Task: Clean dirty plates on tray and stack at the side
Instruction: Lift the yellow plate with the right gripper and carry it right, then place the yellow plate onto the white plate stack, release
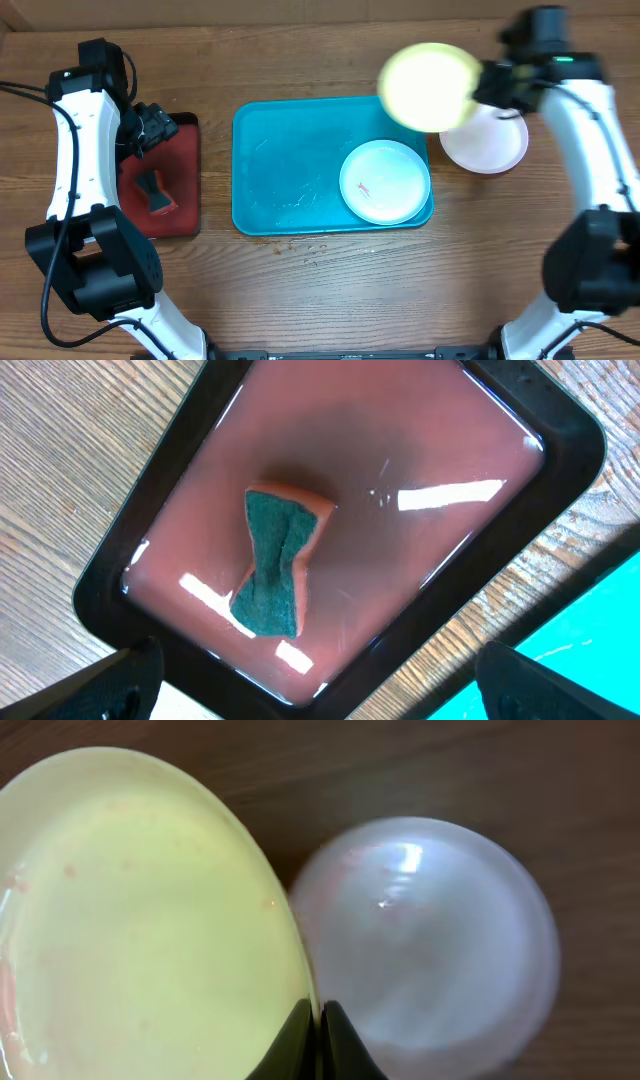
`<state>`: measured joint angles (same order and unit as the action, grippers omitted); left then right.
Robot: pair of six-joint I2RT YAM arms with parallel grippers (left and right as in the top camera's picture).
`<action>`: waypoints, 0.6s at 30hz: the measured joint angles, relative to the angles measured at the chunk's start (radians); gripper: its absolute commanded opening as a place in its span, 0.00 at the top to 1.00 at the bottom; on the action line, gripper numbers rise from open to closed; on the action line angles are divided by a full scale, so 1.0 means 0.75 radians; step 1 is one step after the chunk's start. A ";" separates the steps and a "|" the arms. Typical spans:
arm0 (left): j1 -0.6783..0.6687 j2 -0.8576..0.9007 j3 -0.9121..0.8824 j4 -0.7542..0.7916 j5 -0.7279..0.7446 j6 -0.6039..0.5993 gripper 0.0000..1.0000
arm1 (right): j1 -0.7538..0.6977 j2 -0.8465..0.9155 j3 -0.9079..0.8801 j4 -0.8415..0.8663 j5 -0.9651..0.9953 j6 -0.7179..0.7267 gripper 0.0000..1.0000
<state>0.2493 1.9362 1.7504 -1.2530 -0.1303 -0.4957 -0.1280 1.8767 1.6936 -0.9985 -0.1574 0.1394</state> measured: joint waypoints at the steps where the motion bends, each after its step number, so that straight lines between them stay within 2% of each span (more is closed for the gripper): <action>1: 0.000 0.000 0.000 0.000 0.000 0.000 0.00 | -0.058 -0.001 -0.014 -0.012 -0.009 0.005 0.96; 7: 0.000 0.000 0.000 0.001 0.000 0.000 0.00 | -0.326 -0.001 -0.237 0.076 -0.066 0.020 0.96; 13: 0.000 0.000 0.000 0.001 0.000 0.000 0.00 | -0.393 -0.001 -0.433 0.274 -0.146 0.023 0.96; 14: 0.000 0.000 0.000 0.000 0.000 0.000 0.00 | -0.389 -0.001 -0.458 0.301 -0.156 0.023 0.93; 15: 0.000 0.000 0.000 0.001 0.000 0.000 0.00 | -0.384 -0.001 -0.480 0.326 -0.163 0.023 0.82; 16: 0.000 0.000 0.000 0.001 0.000 0.000 0.00 | -0.378 -0.001 -0.494 0.338 -0.170 0.034 0.66; 17: 0.000 0.000 0.000 0.000 0.000 -0.001 0.00 | -0.374 -0.001 -0.505 0.349 -0.175 0.036 0.46; 18: 0.000 0.000 0.000 0.000 0.000 0.000 0.00 | -0.367 -0.001 -0.514 0.362 -0.181 0.033 0.38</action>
<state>0.2493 1.9362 1.7504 -1.2530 -0.1303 -0.4957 -0.4034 1.8763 1.3079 -0.7269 -0.2932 0.1638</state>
